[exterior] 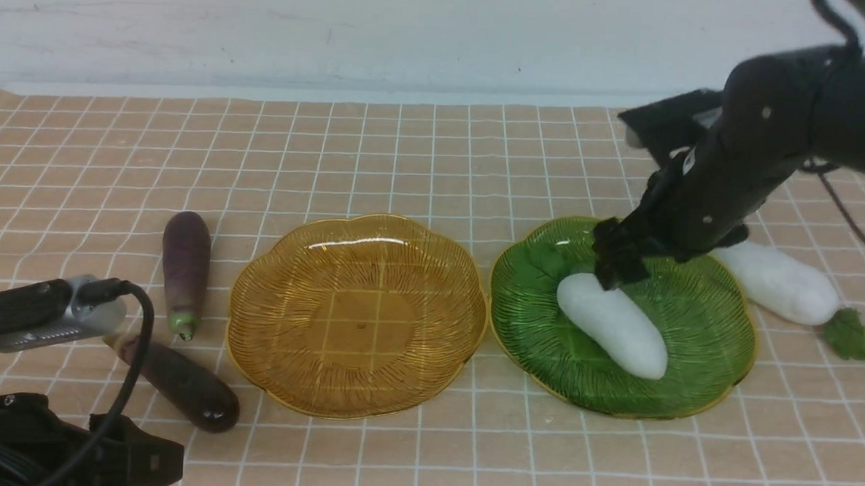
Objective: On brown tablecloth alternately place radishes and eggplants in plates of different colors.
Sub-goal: 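Place the white radish on the plate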
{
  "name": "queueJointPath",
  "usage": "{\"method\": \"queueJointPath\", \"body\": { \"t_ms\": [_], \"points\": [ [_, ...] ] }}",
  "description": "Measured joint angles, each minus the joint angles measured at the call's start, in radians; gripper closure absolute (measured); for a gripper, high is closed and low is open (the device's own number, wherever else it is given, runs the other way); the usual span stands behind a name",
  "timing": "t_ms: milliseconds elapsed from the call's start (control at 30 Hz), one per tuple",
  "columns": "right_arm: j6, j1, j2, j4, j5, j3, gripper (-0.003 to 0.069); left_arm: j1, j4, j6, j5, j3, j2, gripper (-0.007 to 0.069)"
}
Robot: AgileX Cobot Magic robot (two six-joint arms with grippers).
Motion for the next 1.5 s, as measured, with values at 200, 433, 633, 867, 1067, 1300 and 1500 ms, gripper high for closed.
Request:
{"method": "queueJointPath", "body": {
  "t_ms": [200,433,633,867,1067,1300,1500],
  "points": [
    [0.006,-0.123,0.001,-0.039,0.142,-0.105,0.0267,0.000,0.000,0.000,0.000,0.000,0.000,0.0278],
    [-0.025,-0.352,0.005,-0.065,0.218,-0.113,0.0658,0.000,0.000,0.000,-0.020,0.000,0.000,0.0278],
    [-0.228,-0.363,0.005,-0.054,0.187,-0.113,0.0585,0.000,0.000,0.000,-0.023,0.000,0.000,0.0278],
    [-0.332,-0.363,0.008,-0.024,0.118,-0.113,0.0239,0.000,0.000,0.000,-0.023,0.000,0.000,0.0278],
    [-0.336,-0.363,0.078,-0.031,0.097,-0.114,0.0013,0.000,0.000,0.000,-0.023,0.000,0.000,0.0278],
    [-0.273,-0.363,0.218,-0.065,0.092,-0.114,0.0033,0.000,0.000,0.000,-0.034,0.000,0.000,0.0278],
    [-0.229,-0.363,0.222,-0.083,0.247,-0.189,0.0156,0.000,0.000,0.000,-0.038,0.000,0.001,0.0278]
  ]
}}
